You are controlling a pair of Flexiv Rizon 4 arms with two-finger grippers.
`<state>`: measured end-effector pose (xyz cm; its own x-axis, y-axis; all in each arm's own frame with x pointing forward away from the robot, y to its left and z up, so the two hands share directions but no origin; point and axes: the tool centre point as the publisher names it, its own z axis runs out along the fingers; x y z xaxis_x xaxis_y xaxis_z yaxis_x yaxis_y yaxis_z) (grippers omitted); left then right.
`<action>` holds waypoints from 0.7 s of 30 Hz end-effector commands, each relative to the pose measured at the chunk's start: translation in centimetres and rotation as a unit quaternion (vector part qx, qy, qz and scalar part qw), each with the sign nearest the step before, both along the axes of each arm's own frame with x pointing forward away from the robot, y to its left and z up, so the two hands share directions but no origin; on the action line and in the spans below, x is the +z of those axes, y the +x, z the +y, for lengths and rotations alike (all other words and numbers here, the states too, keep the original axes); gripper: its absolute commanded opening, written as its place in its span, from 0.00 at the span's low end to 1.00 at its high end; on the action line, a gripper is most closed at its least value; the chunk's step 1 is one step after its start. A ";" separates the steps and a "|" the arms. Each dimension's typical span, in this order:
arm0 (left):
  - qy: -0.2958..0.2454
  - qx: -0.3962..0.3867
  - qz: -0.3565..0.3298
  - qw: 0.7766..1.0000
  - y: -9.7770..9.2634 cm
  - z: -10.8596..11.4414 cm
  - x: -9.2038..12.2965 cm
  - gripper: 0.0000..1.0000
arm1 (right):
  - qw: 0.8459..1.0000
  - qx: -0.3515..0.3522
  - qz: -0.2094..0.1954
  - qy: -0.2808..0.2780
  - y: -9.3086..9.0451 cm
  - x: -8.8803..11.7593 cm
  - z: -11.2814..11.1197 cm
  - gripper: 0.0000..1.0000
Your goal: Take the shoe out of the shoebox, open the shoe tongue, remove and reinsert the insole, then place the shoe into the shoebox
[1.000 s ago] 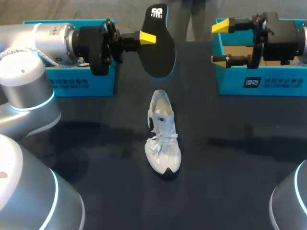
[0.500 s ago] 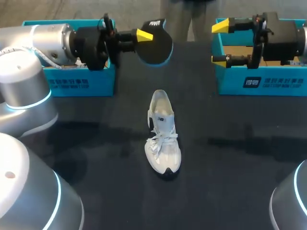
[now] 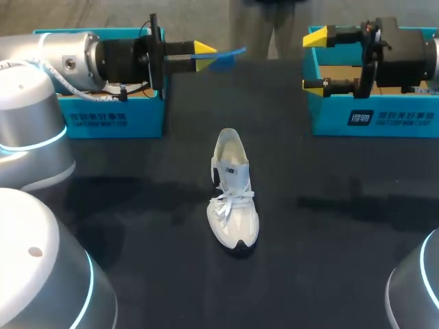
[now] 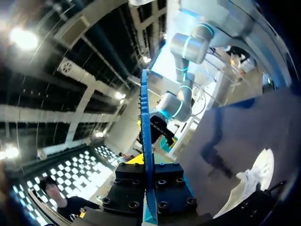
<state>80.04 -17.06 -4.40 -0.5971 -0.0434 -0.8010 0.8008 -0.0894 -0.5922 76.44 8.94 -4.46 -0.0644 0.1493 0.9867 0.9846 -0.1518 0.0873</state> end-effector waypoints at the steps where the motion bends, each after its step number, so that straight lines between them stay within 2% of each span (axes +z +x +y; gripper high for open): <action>1: 0.005 -0.039 0.512 0.858 0.3 -0.1 0.2 0.00 | 1.000 -0.001 0.000 0.000 0.0 0.0 0.2 1.00; 3: 0.001 -0.032 0.532 0.846 0.5 -0.2 -0.2 0.00 | 1.000 -0.001 0.000 0.000 0.0 0.0 0.2 1.00; 21: 0.001 -0.032 0.532 0.846 0.5 -0.2 -0.2 0.00 | 1.000 -0.001 0.000 0.000 0.0 0.0 0.2 1.00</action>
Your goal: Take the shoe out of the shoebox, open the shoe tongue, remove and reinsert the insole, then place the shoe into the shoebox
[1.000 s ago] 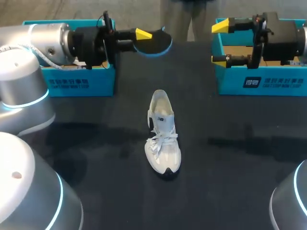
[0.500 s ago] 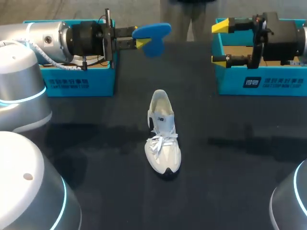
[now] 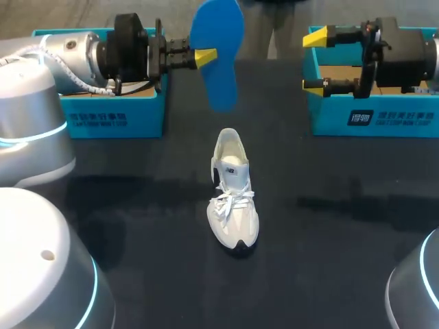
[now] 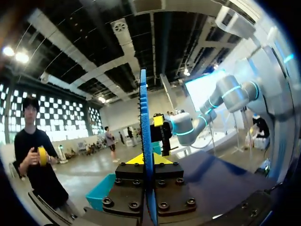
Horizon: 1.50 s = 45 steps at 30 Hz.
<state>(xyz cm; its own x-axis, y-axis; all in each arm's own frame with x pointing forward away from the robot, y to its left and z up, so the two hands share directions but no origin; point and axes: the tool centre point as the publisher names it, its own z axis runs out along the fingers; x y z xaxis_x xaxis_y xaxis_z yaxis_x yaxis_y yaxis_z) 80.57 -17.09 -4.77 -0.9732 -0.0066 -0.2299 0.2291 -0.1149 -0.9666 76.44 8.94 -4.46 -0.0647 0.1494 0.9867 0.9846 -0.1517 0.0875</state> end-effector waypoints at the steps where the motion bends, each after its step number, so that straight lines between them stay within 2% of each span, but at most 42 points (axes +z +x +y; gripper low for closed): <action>1: 0.003 -0.012 0.210 0.978 0.0 -0.1 0.2 0.00 | 1.000 -0.001 0.000 0.000 0.0 0.0 0.2 1.00; 2: -0.006 -0.021 0.241 0.970 -0.1 -0.1 0.2 0.00 | 1.000 -0.001 0.000 0.000 0.0 0.0 0.2 1.00; 3: 0.014 -0.010 0.287 0.958 0.0 -0.1 0.1 0.00 | 1.000 -0.001 0.000 0.000 0.0 0.0 0.2 1.00; 6: 0.025 -0.025 0.357 0.933 0.1 -0.1 -0.3 0.00 | 1.000 -0.001 0.000 0.000 0.0 0.0 0.2 1.00; 7: 0.006 -0.043 0.371 0.928 0.0 0.0 -0.2 0.00 | 1.000 -0.001 0.000 0.000 0.0 0.0 0.2 1.00; 8: 0.023 -0.043 0.401 0.915 0.0 0.0 -0.3 0.00 | 1.000 -0.001 0.000 0.000 0.0 0.0 0.2 1.00; 9: 0.019 -0.049 0.404 0.913 0.0 0.0 -0.4 0.00 | 1.000 -0.001 0.000 0.000 0.0 0.0 0.2 1.00; 11: 0.029 -0.051 0.462 0.885 0.1 0.2 -0.4 0.00 | 1.000 -0.001 0.000 0.000 0.0 0.0 0.2 1.00; 12: 0.027 -0.052 0.469 0.881 0.2 0.2 -0.5 0.00 | 1.000 -0.001 0.000 0.000 0.0 0.0 0.2 1.00; 13: 0.044 -0.054 0.514 0.855 0.2 0.3 -0.7 0.00 | 1.000 -0.001 0.000 0.000 0.0 0.0 0.2 1.00; 14: 0.046 -0.055 0.517 0.853 0.2 0.3 -0.9 0.00 | 1.000 -0.001 0.000 0.000 0.0 0.0 0.2 1.00; 16: 0.056 -0.052 0.581 0.810 0.3 0.3 -1.2 0.00 | 1.000 -0.001 0.000 0.000 0.0 0.0 0.2 1.00; 17: 0.047 -0.052 0.591 0.803 0.3 0.3 -1.3 0.00 | 1.000 -0.001 0.000 0.000 0.0 0.0 0.2 1.00; 18: 0.068 -0.056 0.634 0.768 0.3 0.4 -1.4 0.00 | 1.000 -0.001 0.000 0.000 0.0 0.0 0.2 1.00; 19: 0.067 -0.054 0.638 0.765 0.3 0.4 -1.5 0.00 | 1.000 -0.001 0.000 0.000 0.0 0.0 0.2 1.00; 21: 0.083 -0.057 0.692 0.714 0.1 0.4 -1.8 0.00 | 1.000 -0.001 0.000 0.000 0.0 0.0 0.2 1.00; 23: 0.092 -0.070 0.723 0.681 -0.1 0.3 -2.0 0.00 | 1.000 -0.001 0.000 0.000 0.0 0.0 0.2 1.00; 29: 0.056 -0.081 0.763 0.639 -0.1 0.4 -1.9 0.00 | 1.000 -0.001 0.000 0.000 0.0 0.0 0.2 1.00; 31: 0.057 -0.082 0.760 0.642 0.0 0.3 -1.8 0.00 | 1.000 -0.001 0.000 0.000 0.0 0.0 0.2 1.00; 45: 0.022 -0.116 0.780 0.614 -0.1 0.1 -2.0 0.00 | 1.000 -0.001 0.000 0.000 0.0 0.0 0.2 1.00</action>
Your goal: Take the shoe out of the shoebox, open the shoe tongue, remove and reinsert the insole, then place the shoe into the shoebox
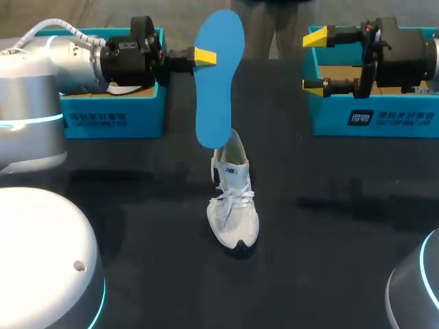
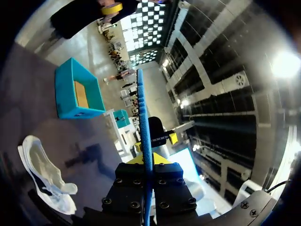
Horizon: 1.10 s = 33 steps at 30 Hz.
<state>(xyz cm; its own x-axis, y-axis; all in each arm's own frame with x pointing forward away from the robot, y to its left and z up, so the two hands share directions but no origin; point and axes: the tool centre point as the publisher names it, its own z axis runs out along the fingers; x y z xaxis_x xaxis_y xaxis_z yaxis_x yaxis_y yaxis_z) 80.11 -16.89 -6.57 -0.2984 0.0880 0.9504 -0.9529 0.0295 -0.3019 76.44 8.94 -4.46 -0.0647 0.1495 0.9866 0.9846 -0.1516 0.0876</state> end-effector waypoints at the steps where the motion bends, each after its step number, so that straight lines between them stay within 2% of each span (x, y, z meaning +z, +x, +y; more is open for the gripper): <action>1: -0.027 -0.021 0.155 0.987 0.4 -0.1 -0.2 0.00 | 1.000 -0.001 0.000 0.000 0.0 0.0 0.2 1.00; 9: -0.046 -0.022 0.157 0.986 0.3 -0.4 -0.2 0.00 | 1.000 -0.001 0.000 0.000 0.0 0.0 0.2 1.00; 16: -0.041 -0.023 0.152 0.987 0.5 -0.7 -0.5 0.00 | 0.991 -0.011 0.019 -0.134 -0.1 1.5 2.1 1.00; 24: -0.035 -0.025 0.150 0.988 0.6 -1.0 -0.8 0.00 | 0.979 -0.024 0.023 -0.201 -0.6 3.2 3.3 1.00; 33: -0.024 -0.032 0.148 0.988 0.6 -1.3 -1.3 0.00 | 0.952 -0.031 0.044 -0.300 -0.8 4.8 5.2 1.00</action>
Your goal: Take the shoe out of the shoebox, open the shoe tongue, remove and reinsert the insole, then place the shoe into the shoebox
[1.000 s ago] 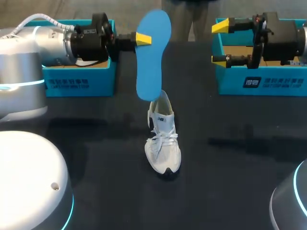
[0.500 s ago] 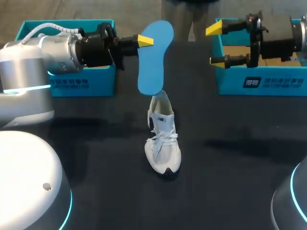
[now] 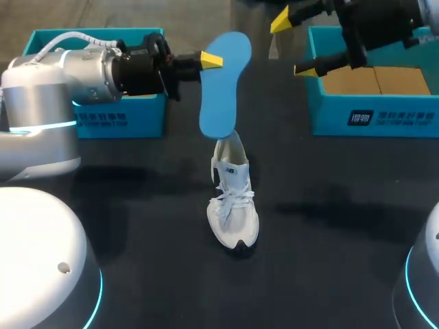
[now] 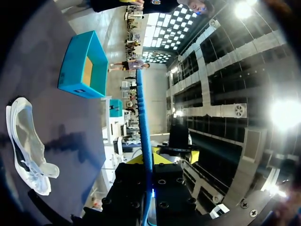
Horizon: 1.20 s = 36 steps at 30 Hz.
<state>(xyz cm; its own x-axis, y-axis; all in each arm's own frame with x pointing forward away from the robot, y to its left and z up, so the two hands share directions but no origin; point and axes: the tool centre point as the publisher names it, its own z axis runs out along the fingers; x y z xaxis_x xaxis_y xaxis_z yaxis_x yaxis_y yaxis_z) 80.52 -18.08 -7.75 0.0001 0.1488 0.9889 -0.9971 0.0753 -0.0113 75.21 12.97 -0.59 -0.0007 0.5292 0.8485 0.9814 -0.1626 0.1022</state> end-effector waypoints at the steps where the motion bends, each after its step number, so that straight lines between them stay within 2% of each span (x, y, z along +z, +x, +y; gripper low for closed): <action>1: 0.003 -0.006 -0.001 1.000 0.2 -0.1 -0.1 0.00 | 0.993 -0.011 0.025 -0.117 0.5 1.1 1.4 1.00; 8: 0.005 -0.010 -0.002 1.000 0.3 -0.2 -0.2 0.00 | 0.975 -0.018 0.044 -0.215 0.9 2.5 2.8 1.00; 11: 0.003 -0.011 -0.003 1.000 0.3 -0.2 -0.2 0.00 | 0.963 -0.017 0.053 -0.263 1.1 2.8 3.5 1.00; 16: 0.004 -0.011 -0.001 1.000 0.4 -0.3 -0.3 0.00 | 0.934 -0.012 0.065 -0.352 1.5 2.7 5.0 1.00; 22: 0.007 -0.012 -0.001 1.000 0.5 -0.2 -0.3 0.00 | 0.912 -0.018 0.068 -0.403 1.7 2.4 5.5 1.00; 32: 0.016 -0.009 -0.005 1.000 0.7 -0.2 -0.6 0.00 | 0.895 -0.029 0.055 -0.441 1.6 3.5 6.4 1.00; 36: 0.018 -0.011 -0.005 1.000 0.6 -0.3 -0.7 0.00 | 0.884 -0.027 0.057 -0.463 1.8 3.8 6.8 1.00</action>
